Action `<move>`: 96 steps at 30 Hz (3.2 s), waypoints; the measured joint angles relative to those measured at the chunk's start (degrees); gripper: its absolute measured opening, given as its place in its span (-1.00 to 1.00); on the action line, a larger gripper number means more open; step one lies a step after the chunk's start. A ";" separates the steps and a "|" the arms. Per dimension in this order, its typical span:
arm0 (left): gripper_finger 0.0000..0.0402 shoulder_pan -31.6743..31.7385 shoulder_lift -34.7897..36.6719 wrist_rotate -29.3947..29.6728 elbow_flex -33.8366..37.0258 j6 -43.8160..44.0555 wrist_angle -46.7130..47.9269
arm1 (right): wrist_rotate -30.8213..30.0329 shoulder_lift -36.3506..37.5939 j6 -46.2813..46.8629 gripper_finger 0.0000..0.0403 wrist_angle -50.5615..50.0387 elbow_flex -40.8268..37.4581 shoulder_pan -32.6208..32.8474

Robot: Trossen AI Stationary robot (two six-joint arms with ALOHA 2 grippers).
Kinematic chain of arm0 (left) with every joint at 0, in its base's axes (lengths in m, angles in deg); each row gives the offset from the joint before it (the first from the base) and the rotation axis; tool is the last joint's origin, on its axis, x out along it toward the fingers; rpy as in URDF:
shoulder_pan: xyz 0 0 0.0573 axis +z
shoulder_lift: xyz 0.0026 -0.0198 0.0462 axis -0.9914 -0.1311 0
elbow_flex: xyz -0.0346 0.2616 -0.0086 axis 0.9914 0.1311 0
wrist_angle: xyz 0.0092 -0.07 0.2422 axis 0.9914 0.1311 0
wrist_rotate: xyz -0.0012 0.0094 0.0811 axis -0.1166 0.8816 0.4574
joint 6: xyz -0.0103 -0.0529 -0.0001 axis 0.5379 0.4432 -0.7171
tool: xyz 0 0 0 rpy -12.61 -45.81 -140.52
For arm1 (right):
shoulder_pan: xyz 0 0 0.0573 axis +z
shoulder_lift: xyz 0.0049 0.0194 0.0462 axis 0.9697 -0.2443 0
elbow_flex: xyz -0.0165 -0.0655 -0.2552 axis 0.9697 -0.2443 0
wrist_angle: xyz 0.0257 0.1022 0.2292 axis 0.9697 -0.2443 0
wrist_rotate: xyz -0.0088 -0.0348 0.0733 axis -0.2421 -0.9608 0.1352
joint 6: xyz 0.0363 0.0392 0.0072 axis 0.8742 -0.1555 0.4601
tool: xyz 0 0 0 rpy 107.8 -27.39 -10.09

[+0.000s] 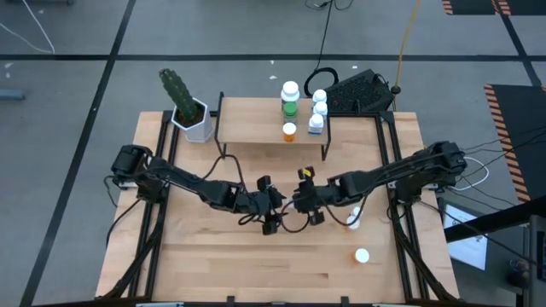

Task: Pick and place medicine bottles onto shelf by color
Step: Close the lid on the transparent capsule bottle

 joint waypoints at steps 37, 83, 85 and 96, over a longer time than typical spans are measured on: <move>-0.24 -0.29 -0.18 1.99 10.29 21.43 20.11 | 7.16 -25.85 -23.92 -0.37 -35.23 31.78 -4.34; -0.24 -0.31 -0.18 1.75 10.27 20.06 19.97 | 5.60 -25.03 -19.91 0.18 -40.26 31.58 -3.95; -0.24 -0.24 -0.18 1.75 10.27 20.06 19.93 | 5.65 -23.09 -19.69 0.19 -40.32 31.58 -3.95; -0.24 -0.91 -0.18 1.75 10.27 24.31 20.11 | 23.67 0.46 -8.15 -0.25 -12.96 12.65 -6.73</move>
